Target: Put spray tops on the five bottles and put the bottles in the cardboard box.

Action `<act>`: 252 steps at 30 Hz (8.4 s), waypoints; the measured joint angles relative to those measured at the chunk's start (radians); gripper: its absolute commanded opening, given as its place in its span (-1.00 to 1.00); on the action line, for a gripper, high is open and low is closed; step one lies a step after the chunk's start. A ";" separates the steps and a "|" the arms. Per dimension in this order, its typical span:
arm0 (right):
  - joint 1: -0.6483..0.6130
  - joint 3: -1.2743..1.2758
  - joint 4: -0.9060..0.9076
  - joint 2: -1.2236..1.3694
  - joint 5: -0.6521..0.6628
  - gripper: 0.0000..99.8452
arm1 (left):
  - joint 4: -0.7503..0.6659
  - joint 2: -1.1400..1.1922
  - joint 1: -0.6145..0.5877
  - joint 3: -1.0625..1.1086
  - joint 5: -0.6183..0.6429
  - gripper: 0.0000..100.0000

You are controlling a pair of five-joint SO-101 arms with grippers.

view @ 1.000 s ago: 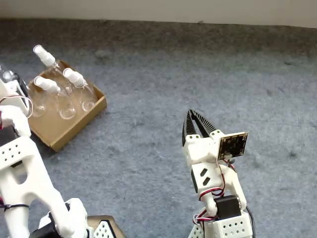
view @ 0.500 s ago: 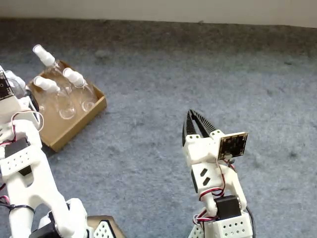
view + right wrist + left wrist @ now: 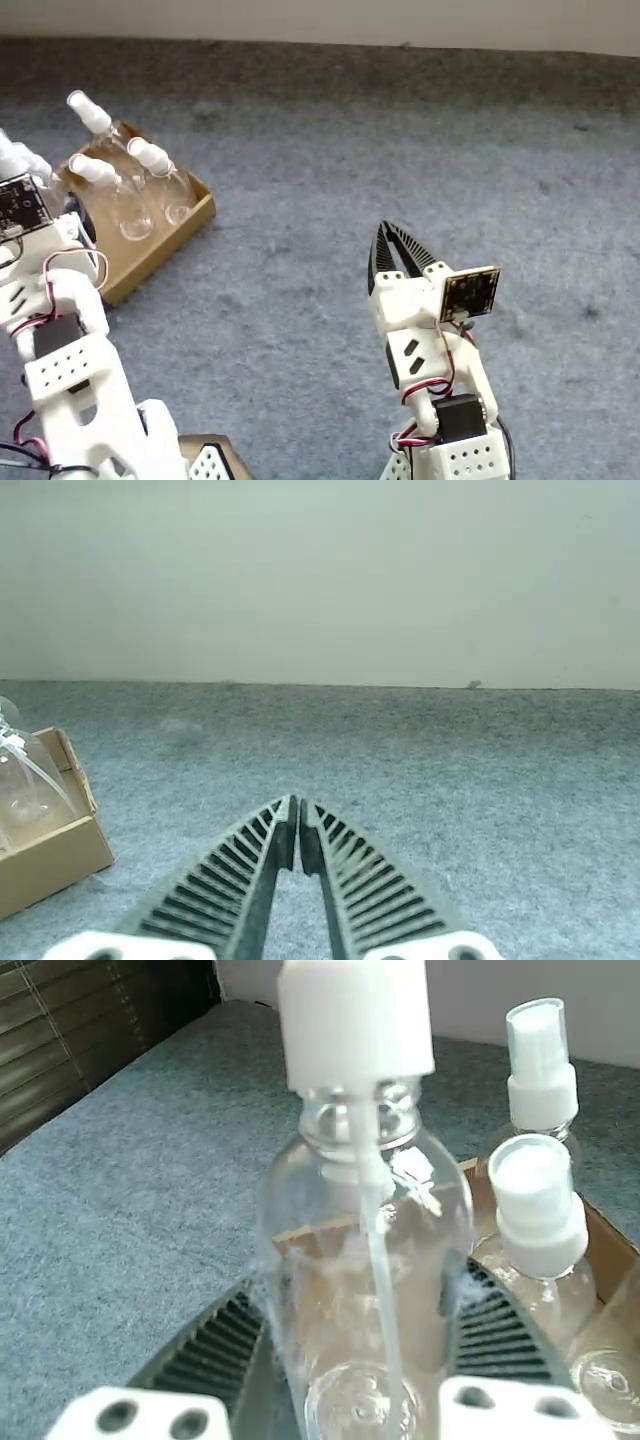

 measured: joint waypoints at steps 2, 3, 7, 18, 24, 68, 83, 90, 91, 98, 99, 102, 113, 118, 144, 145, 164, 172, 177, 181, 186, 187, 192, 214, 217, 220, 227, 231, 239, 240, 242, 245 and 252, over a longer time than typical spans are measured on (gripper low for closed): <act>0.000 0.000 0.000 0.000 0.000 -0.99 | -0.002 0.000 0.003 0.000 0.000 -0.85; 0.000 0.000 0.000 0.000 0.000 -0.99 | -0.015 0.000 0.006 0.003 0.000 -0.85; 0.000 0.000 0.000 0.000 0.000 -0.99 | -0.110 0.038 0.009 0.061 -0.003 -0.85; 0.000 0.000 0.000 0.000 0.000 -0.99 | -0.253 0.072 0.018 0.164 -0.006 -0.85; 0.000 0.000 0.000 0.000 0.000 -0.99 | -0.316 0.072 0.058 0.215 -0.006 -0.85; 0.000 0.000 0.000 0.000 0.000 -0.99 | -0.460 0.348 0.066 0.186 -0.006 -0.85; 0.000 0.000 0.000 0.000 0.000 -0.99 | -0.545 0.382 0.063 0.206 -0.006 -0.85; 0.000 0.000 0.000 0.000 0.000 -0.99 | -0.545 0.382 0.063 0.206 -0.006 -0.85; 0.000 0.000 0.000 0.000 0.000 -0.99 | -0.545 0.382 0.063 0.206 -0.006 -0.85; 0.000 0.000 0.000 0.000 0.000 -0.99 | -0.546 0.414 0.061 0.195 -0.006 -0.85; 0.000 0.000 0.000 0.000 0.000 -0.99 | -0.546 0.434 0.061 0.183 -0.006 -0.85; 0.000 0.000 0.000 0.000 0.000 -0.99 | -0.546 0.505 0.061 0.144 -0.006 -0.85; 0.000 0.000 0.000 0.000 0.000 -0.99 | -0.710 0.586 0.046 0.184 -0.006 -0.84; 0.000 0.000 0.000 0.000 0.000 -0.99 | -0.718 0.586 0.046 0.195 -0.006 -0.84; 0.000 0.000 0.000 0.000 0.000 -0.99 | -0.796 0.569 0.041 0.322 -0.008 -0.64; 0.000 0.000 0.000 0.000 0.000 -0.99 | -0.812 0.569 0.041 0.333 -0.008 -0.64; 0.000 0.000 0.000 0.000 0.000 -0.99 | -0.899 0.577 0.041 0.405 -0.005 -0.45; 0.000 0.000 0.000 0.000 0.000 -0.99 | -0.899 0.578 0.040 0.410 -0.002 -0.44; 0.000 0.000 0.000 0.000 0.000 -0.99 | -0.899 0.578 0.040 0.410 -0.002 -0.44; 0.000 0.000 0.000 0.000 0.000 -0.99 | -0.899 0.578 0.040 0.410 -0.002 -0.44; 0.000 0.000 0.000 0.000 0.000 -0.99 | -0.901 0.578 0.040 0.410 -0.002 -0.44; 0.000 0.000 0.000 0.000 0.000 -0.99 | -0.901 0.578 0.040 0.410 -0.002 -0.44; 0.000 0.000 0.000 0.000 0.000 -0.99 | -0.895 0.516 0.040 0.428 -0.002 -0.44; 0.000 0.000 0.000 0.000 0.000 -0.99 | 0.170 -0.319 0.040 0.279 -0.006 -0.45; 0.000 0.000 0.000 0.000 0.000 -0.99 | 0.353 -0.404 0.038 0.195 -0.006 -0.45; 0.000 0.000 0.000 0.000 0.000 -0.99 | 0.485 -0.448 0.038 0.133 -0.006 -0.54; 0.000 0.000 0.000 0.000 0.000 -0.99 | 0.703 -0.473 0.038 0.003 -0.006 -0.78; 0.000 0.000 0.000 0.000 0.000 -0.99 | 0.813 -0.473 0.044 -0.091 -0.006 -0.78; 0.000 0.000 0.000 0.000 0.000 -0.99 | 1.013 -0.477 0.137 -0.253 -0.006 -0.96; 0.000 0.000 0.000 0.000 0.000 -0.99 | 1.033 -0.483 0.147 -0.267 -0.006 -0.98; 0.000 0.000 0.000 0.000 0.000 -0.99 | 1.060 -0.488 0.170 -0.290 -0.006 -0.99; 0.000 0.000 0.000 0.000 0.000 -0.99 | 1.082 -0.488 0.212 -0.302 -0.006 -0.99; 0.000 0.000 0.009 0.000 0.000 -0.99 | 1.174 -0.489 0.315 -0.304 -0.006 -0.99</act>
